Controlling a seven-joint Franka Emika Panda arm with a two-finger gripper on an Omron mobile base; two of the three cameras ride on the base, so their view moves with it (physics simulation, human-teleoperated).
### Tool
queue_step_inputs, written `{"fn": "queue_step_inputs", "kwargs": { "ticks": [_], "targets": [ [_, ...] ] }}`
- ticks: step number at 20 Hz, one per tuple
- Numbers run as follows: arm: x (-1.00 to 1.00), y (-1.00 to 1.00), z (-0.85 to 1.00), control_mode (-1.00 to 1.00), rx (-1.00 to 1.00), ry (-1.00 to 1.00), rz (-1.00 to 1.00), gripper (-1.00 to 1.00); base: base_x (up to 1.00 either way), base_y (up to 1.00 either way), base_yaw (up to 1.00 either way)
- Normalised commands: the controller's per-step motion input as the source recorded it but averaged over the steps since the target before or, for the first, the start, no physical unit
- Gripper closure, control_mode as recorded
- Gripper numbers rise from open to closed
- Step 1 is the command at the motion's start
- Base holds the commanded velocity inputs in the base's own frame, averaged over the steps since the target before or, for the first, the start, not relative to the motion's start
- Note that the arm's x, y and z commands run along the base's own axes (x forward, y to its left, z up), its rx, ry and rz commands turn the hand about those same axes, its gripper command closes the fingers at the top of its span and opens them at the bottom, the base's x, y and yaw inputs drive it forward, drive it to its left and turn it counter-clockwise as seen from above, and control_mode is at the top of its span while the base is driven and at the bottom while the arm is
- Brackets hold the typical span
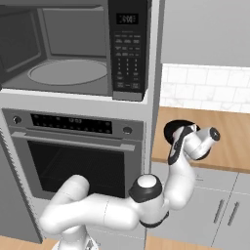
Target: Open the microwave, place the bowl with waffle inside the microwave, then close the microwave door and turn it on.
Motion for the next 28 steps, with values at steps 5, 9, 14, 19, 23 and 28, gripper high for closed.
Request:
{"fn": "queue_step_inputs", "kwargs": {
  "ticks": [5, 9, 14, 19, 23, 28],
  "targets": [
    [-0.79, -0.08, -0.02, -1.00, -0.03, -0.08, 0.00, 1.00, 0.00, 0.00, 0.00],
    [-1.00, -0.36, 0.06, -1.00, 0.00, -0.07, -0.09, 1.00, 0.00, 0.00, 0.00],
    [-1.00, -0.35, 0.13, -1.00, -0.04, -0.05, -0.15, 1.00, 0.00, 0.00, 0.00],
    [-1.00, -0.03, 0.62, -1.00, -0.12, -0.02, -0.08, 1.00, 0.00, 0.00, 0.00],
    [-1.00, 0.27, 0.96, -1.00, -0.14, -0.14, 0.00, 1.00, 0.00, 0.00, 0.00],
    [-1.00, 0.45, 1.00, -1.00, -0.02, -0.09, 0.00, 1.00, 0.00, 0.00, 0.00]
  ]
}}
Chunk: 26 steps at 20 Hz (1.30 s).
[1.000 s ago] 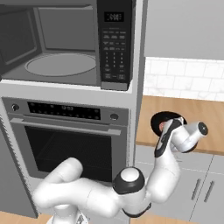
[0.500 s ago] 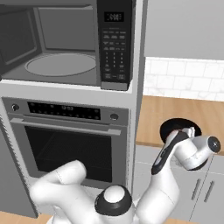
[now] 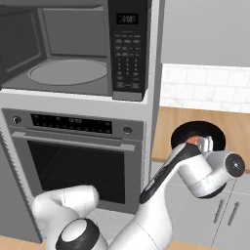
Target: Open the microwave, place the bowl with waffle inside the microwave, then close the microwave door and turn it on.
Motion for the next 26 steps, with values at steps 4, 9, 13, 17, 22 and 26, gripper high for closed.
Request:
{"fn": "queue_step_inputs", "kwargs": {
  "ticks": [4, 9, 13, 17, 22, 26],
  "targets": [
    [-1.00, 0.59, 1.00, -1.00, 0.00, -0.01, 0.05, 1.00, 0.00, 0.00, 0.00],
    [-1.00, 0.92, 1.00, -1.00, 0.00, 0.02, 0.16, 1.00, 0.00, 0.00, 0.00],
    [-1.00, 1.00, 0.77, -1.00, 0.00, 0.01, 0.25, 1.00, 0.00, 0.00, 0.00],
    [-0.93, 1.00, 0.53, -1.00, 0.00, 0.00, 0.27, 1.00, 0.00, 0.00, 0.00],
    [-0.40, 1.00, 0.38, -1.00, 0.02, 0.00, 0.21, 1.00, 0.00, 0.00, 0.00],
    [0.20, 1.00, 0.55, -1.00, 0.00, -0.01, 0.05, 1.00, 0.00, 0.00, 0.00]
  ]
}}
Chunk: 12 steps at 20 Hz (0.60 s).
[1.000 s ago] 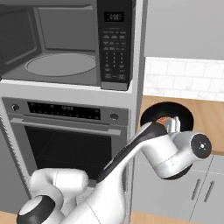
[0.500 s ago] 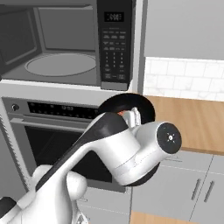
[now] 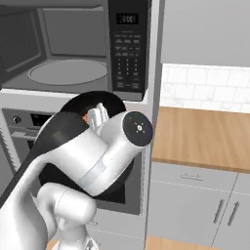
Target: Open the microwave, place the bowl with waffle inside the microwave, then close the microwave door and turn it on.
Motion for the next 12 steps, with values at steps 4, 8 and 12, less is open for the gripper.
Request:
{"fn": "queue_step_inputs", "kwargs": {
  "ticks": [4, 8, 12],
  "targets": [
    [0.53, 1.00, 0.56, -1.00, 0.02, -0.02, 0.00, 1.00, 0.00, 0.00, 0.00],
    [0.76, 1.00, 0.28, -1.00, 0.08, -0.01, -0.01, 1.00, 0.00, 0.00, 0.00],
    [1.00, 1.00, 0.12, -1.00, 0.09, 0.00, -0.06, 1.00, 0.00, 0.00, 0.00]
  ]
}}
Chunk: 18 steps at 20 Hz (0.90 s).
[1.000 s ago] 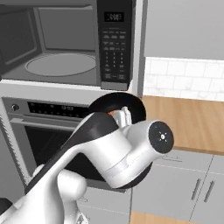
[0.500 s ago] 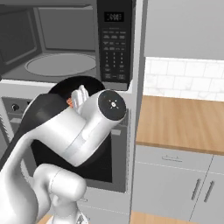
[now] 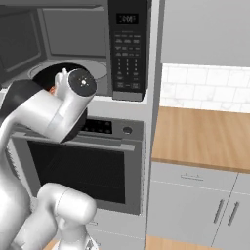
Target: Open the microwave, place the bowl with waffle inside the microwave, then close the microwave door and turn it on.
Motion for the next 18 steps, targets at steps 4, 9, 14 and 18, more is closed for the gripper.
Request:
{"fn": "queue_step_inputs", "kwargs": {
  "ticks": [4, 9, 14, 18],
  "targets": [
    [1.00, 0.90, 0.04, -1.00, 0.11, -0.01, -0.10, 1.00, 0.00, 0.00, 0.00],
    [1.00, 0.42, 0.20, -1.00, 0.06, 0.14, -0.13, 1.00, 0.00, 0.00, 0.00],
    [0.96, 0.50, 0.38, -1.00, 0.01, 0.12, -0.08, 1.00, 0.00, 0.00, 0.00],
    [0.78, 0.66, 0.20, -1.00, 0.00, 0.01, -0.06, 1.00, 0.00, 0.00, 0.00]
  ]
}}
